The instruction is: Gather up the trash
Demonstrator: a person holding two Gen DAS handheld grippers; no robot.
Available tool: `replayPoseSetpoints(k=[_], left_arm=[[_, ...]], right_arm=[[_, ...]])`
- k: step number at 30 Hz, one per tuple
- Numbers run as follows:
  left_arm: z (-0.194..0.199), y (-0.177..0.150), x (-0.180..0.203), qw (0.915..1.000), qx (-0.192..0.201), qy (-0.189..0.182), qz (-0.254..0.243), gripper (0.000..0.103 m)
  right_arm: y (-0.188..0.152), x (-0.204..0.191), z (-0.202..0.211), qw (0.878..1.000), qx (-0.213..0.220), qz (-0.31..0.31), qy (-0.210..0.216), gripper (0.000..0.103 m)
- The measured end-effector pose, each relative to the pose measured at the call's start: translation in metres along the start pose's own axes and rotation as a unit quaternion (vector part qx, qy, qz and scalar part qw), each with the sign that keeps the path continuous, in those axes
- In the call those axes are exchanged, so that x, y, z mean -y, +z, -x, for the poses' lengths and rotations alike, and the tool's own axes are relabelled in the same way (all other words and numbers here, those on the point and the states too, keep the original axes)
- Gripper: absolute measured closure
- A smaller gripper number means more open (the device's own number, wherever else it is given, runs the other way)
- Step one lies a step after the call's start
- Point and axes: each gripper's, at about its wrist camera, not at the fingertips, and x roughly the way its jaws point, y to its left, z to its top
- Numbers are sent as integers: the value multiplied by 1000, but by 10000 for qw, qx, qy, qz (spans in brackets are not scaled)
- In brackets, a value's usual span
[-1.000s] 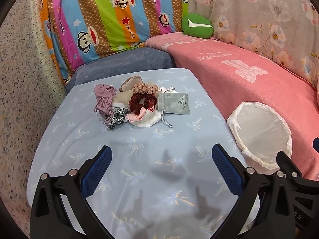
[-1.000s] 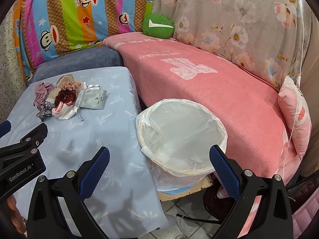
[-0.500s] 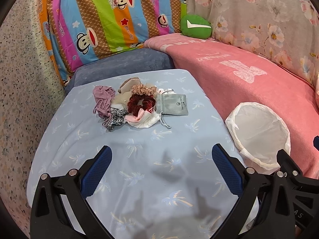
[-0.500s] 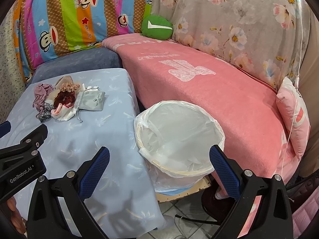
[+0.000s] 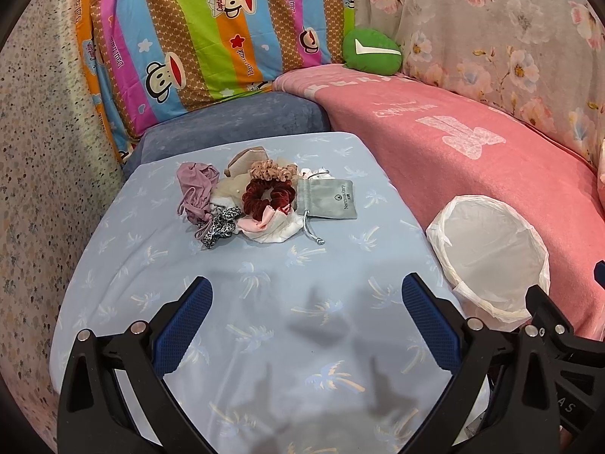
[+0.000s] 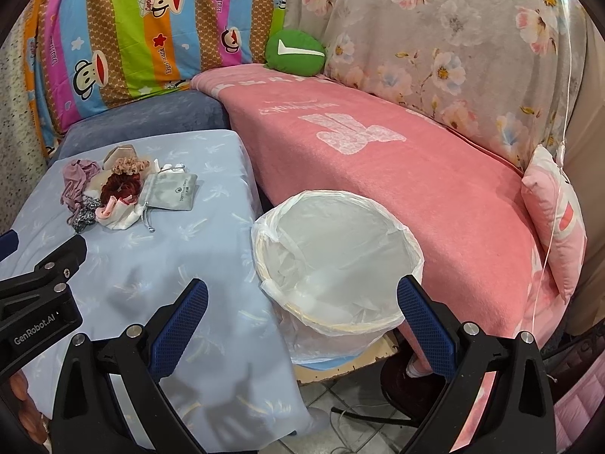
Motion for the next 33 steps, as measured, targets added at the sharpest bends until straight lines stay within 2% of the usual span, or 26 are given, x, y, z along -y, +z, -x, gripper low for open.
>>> replayPoseSetpoints(k=[33], left_arm=[[4,-1,4,10000,69,-62,13,7]], right_arm=[[-2,5,3,10000,42,-16,-37,6]])
